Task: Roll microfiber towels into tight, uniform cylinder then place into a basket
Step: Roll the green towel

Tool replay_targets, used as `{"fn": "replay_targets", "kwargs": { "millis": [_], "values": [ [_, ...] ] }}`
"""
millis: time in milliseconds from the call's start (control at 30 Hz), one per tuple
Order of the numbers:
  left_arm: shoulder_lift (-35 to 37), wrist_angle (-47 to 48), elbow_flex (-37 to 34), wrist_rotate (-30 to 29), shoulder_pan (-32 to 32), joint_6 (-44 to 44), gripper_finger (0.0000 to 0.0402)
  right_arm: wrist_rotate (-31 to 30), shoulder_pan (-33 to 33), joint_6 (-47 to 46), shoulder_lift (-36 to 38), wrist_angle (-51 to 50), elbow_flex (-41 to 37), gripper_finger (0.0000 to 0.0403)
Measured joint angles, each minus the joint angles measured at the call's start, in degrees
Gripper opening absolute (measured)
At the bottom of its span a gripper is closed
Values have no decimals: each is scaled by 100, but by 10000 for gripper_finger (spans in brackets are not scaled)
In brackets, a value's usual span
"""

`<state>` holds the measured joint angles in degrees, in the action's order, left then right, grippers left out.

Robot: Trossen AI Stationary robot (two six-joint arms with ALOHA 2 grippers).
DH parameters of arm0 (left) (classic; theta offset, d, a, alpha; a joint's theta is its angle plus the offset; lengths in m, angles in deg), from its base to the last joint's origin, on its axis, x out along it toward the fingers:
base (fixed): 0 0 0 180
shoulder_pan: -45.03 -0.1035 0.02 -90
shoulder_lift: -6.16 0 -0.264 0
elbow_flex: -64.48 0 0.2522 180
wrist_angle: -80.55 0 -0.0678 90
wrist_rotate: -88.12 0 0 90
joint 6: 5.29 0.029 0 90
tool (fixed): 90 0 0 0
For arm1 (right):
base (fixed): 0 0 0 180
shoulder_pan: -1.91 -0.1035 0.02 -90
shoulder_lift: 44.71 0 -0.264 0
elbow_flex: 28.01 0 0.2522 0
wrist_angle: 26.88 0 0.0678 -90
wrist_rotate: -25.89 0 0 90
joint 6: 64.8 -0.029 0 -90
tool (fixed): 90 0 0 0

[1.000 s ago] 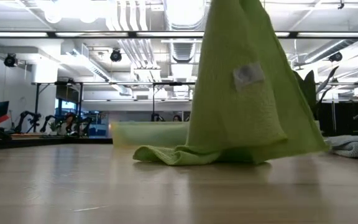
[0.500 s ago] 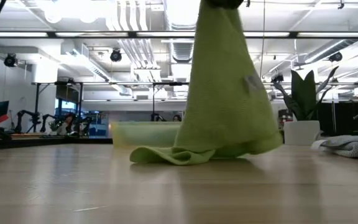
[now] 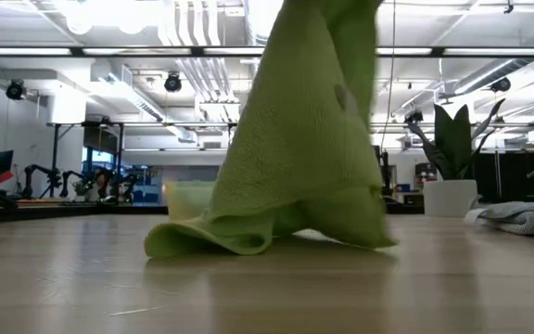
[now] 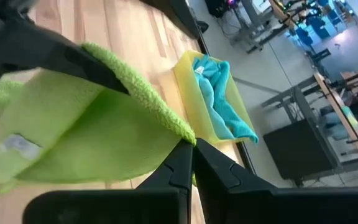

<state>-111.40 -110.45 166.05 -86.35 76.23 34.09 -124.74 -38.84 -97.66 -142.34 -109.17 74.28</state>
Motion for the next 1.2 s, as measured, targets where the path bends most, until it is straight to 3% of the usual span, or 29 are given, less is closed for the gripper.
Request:
{"fn": "replay_targets", "kwargs": {
  "millis": [467,1200],
  "values": [
    [7,145,-53,-165,-21,4,224,61,-69,-430,2,-82,-81,9],
    [177,136,-876,-61,-625,-144,224,132,-462,-1702,2,-447,-442,9]
  ]
}}
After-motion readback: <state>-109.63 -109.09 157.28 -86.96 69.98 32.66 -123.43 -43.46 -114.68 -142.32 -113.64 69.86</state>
